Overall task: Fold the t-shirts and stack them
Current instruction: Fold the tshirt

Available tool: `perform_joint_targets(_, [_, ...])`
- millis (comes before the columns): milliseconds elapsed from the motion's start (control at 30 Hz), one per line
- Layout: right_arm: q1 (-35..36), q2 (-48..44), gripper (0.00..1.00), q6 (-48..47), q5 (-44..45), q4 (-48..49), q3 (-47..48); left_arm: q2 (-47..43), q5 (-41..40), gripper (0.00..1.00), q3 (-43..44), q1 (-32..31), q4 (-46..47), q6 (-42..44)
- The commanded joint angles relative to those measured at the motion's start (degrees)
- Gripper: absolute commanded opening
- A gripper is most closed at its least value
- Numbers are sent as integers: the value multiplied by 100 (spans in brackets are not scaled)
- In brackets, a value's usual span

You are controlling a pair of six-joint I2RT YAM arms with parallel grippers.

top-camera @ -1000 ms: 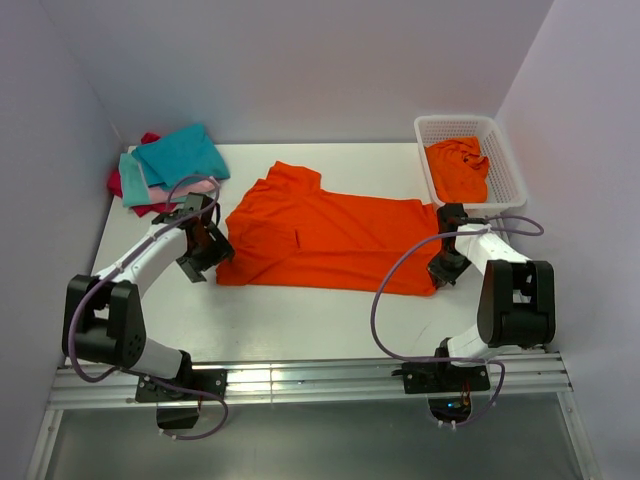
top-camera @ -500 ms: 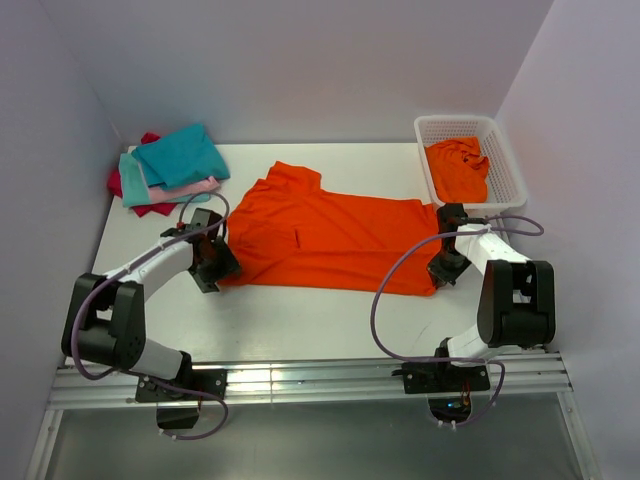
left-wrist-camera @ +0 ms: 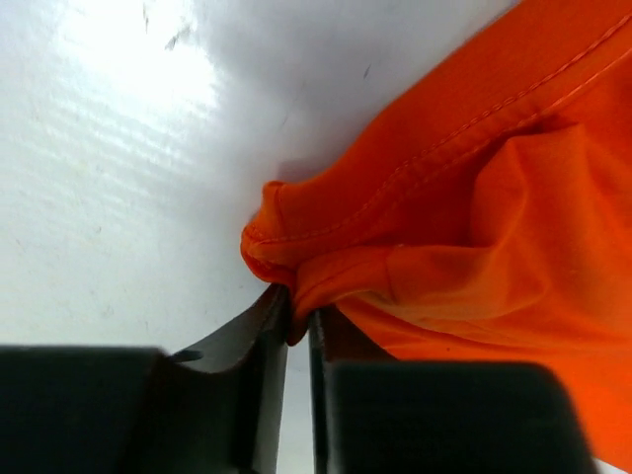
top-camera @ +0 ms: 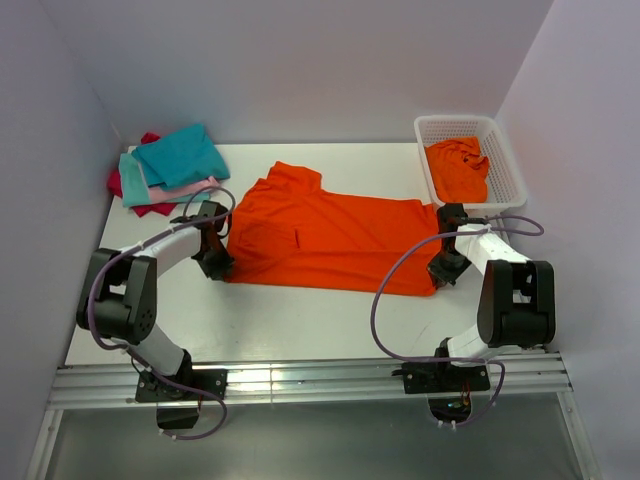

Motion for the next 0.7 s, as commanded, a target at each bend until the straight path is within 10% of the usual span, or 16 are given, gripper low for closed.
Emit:
perform_joint_targets(0, [-62,-219,0,-32,255,-151,-72,116,-275,15,215,141,369,160])
perform_joint_targets(133, [-132,-333,0,-59,238,-195,-186,-33,-319,1,233,238,167,196])
perform_joint_targets(667, [-159,-1028,0,126,1,-836,-494,-2037,305,1,-101,0,-1731,-402])
